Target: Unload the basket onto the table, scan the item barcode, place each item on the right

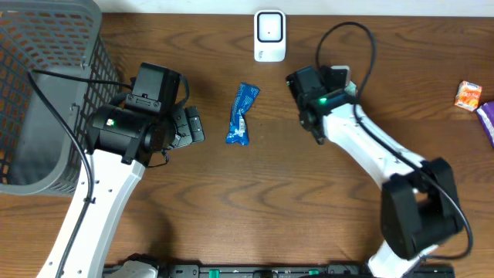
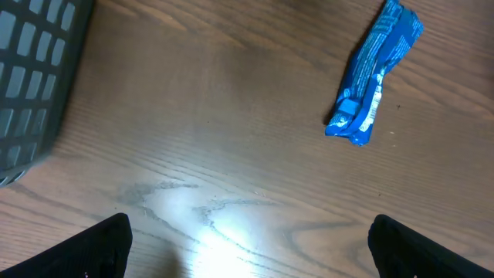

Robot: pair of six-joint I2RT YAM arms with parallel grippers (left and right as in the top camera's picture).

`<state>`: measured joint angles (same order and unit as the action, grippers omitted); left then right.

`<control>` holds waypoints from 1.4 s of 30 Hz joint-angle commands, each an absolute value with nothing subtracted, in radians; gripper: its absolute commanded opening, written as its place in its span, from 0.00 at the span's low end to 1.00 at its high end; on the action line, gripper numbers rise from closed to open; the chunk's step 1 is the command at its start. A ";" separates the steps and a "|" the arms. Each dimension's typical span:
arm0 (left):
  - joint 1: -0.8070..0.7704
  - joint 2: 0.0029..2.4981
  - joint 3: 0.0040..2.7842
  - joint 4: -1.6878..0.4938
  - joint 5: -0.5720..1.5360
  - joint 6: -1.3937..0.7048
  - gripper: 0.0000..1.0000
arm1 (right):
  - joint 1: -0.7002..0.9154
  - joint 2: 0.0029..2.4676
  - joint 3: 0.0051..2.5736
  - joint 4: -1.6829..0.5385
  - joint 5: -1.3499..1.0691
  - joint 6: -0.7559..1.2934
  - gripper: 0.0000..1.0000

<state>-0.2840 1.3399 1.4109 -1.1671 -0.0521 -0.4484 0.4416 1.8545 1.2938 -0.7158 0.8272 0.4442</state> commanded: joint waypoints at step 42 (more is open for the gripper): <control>-0.280 1.345 1.409 -1.169 -0.065 -0.458 0.98 | 0.107 2.080 1.630 -0.965 -0.479 -0.114 0.57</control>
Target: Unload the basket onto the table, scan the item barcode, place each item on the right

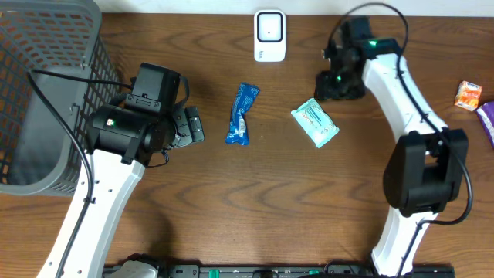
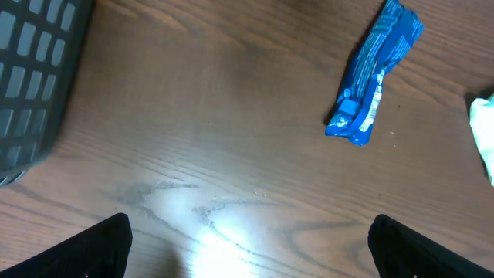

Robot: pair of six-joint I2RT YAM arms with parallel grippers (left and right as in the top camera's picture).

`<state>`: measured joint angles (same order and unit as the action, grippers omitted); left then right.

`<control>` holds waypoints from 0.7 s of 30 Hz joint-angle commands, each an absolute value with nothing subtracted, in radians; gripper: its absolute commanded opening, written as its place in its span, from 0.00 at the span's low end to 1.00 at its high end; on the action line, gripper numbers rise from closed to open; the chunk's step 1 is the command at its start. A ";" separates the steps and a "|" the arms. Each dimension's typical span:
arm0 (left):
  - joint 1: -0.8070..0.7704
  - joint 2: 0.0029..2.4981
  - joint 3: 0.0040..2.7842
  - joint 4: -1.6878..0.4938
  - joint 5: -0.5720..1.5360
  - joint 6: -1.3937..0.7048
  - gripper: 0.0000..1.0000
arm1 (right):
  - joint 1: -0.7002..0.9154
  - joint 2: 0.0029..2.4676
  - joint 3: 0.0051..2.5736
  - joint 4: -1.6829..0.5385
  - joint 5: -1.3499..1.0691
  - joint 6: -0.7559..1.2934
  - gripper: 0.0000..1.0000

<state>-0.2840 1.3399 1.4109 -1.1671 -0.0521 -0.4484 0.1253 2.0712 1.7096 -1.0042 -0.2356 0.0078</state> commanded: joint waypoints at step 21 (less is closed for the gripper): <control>-0.280 1.346 1.409 -1.169 -0.064 -0.458 0.98 | 0.112 2.080 1.412 -0.764 -0.524 -0.073 0.67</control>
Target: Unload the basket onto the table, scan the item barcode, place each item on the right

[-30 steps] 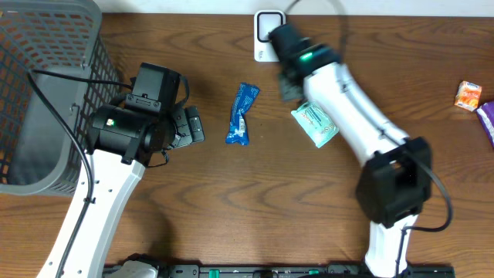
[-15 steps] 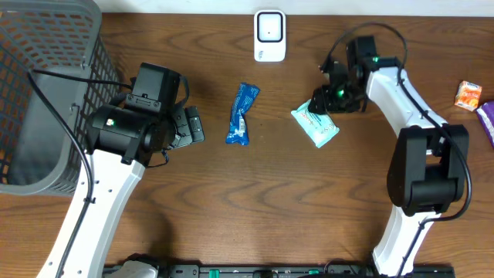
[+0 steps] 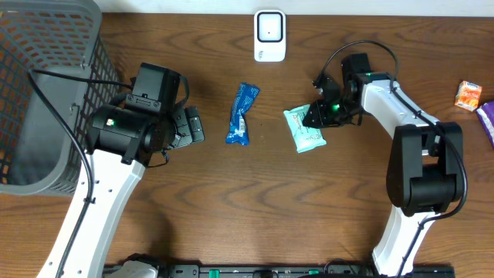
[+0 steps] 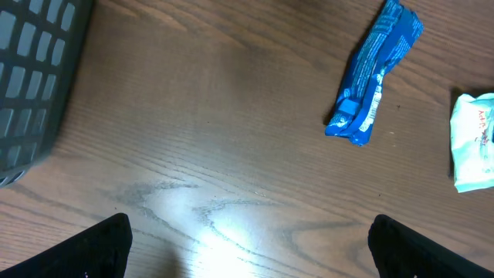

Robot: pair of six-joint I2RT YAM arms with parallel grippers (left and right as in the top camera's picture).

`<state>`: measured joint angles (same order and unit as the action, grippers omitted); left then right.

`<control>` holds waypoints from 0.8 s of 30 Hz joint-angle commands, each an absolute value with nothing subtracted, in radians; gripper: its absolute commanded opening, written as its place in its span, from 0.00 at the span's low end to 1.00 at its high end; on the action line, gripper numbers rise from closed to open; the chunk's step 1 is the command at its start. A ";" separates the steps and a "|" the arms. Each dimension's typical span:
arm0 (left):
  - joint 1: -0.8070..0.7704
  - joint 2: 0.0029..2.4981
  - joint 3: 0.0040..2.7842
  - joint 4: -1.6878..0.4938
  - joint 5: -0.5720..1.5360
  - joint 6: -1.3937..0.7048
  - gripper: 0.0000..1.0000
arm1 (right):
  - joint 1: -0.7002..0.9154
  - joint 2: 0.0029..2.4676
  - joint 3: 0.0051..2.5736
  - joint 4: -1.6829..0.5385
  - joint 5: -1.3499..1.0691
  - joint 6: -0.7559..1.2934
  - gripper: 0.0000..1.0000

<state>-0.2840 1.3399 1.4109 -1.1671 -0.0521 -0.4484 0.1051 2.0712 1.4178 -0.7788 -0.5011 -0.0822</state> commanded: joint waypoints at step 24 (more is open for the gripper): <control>-0.280 1.345 1.409 -1.169 -0.065 -0.458 0.98 | 0.169 2.080 1.311 -0.618 -0.446 0.131 0.27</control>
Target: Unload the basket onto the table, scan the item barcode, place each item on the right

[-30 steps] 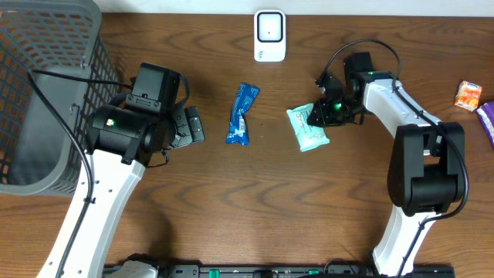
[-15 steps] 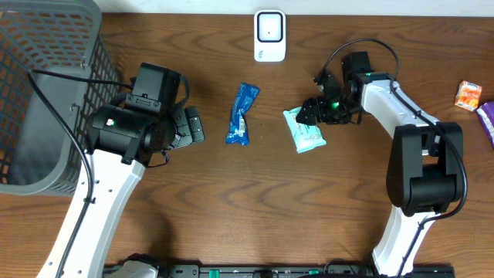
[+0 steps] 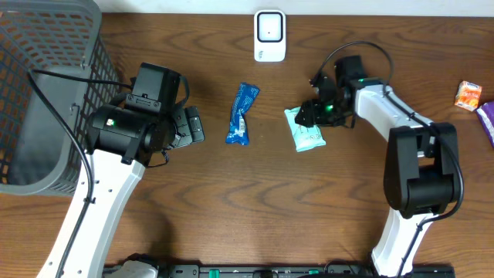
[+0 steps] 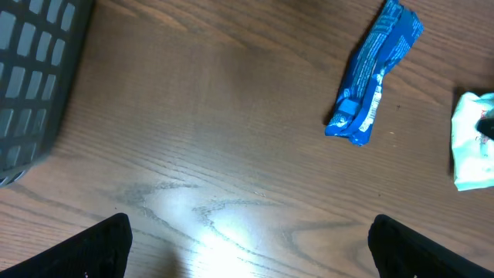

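The white scanner [image 3: 269, 35] stands at the table's far edge. A blue packet [image 3: 242, 113] lies in the middle, also in the left wrist view as the blue packet [image 4: 373, 76]. Right of it lies a teal-and-white packet [image 3: 307, 131], partly showing at the frame edge [image 4: 471, 150]. My right gripper [image 3: 312, 113] sits low over that packet's far corner; whether its fingers hold the packet is hidden. My left gripper [image 4: 247, 245] hovers open left of the blue packet, over bare wood.
A grey mesh basket [image 3: 46, 85] fills the far left corner. An orange box [image 3: 468, 95] and a purple packet [image 3: 488, 122] lie at the right edge. Cables loop above both arms.
My right gripper has shifted slightly left, onto the teal packet's far corner. The packet itself has barely moved. Left arm and blue packet are unchanged.
First my right gripper hung right of the scanner and no teal packet lay on the table. Then the teal packet lay right of the blue one, with the gripper further back. Later the packet sat further left and turned, gripper beside it, now over its corner.
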Robot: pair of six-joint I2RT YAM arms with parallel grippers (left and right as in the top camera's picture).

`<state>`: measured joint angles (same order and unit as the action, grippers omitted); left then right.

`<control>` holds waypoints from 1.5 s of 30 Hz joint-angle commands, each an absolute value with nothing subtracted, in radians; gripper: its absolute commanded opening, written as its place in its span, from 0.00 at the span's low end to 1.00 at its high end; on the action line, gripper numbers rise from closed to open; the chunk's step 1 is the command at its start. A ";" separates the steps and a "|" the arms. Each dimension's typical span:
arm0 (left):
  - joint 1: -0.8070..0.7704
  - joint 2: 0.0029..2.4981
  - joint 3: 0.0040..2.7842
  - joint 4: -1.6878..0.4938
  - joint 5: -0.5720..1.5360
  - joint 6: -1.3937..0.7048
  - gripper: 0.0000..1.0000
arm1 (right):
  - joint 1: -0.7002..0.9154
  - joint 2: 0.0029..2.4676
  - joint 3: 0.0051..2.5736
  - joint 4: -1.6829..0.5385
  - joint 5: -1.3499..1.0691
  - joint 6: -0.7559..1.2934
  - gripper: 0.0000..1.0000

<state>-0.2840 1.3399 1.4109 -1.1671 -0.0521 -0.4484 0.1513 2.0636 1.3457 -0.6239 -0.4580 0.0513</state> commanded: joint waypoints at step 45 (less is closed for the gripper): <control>-0.280 1.345 1.409 -1.169 -0.065 -0.458 0.98 | 0.288 2.242 1.769 0.110 -0.033 0.710 0.01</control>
<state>-0.2840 1.3399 1.4109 -1.1671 -0.0521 -0.4484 0.3149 2.2177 1.6871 0.1234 0.0044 0.6926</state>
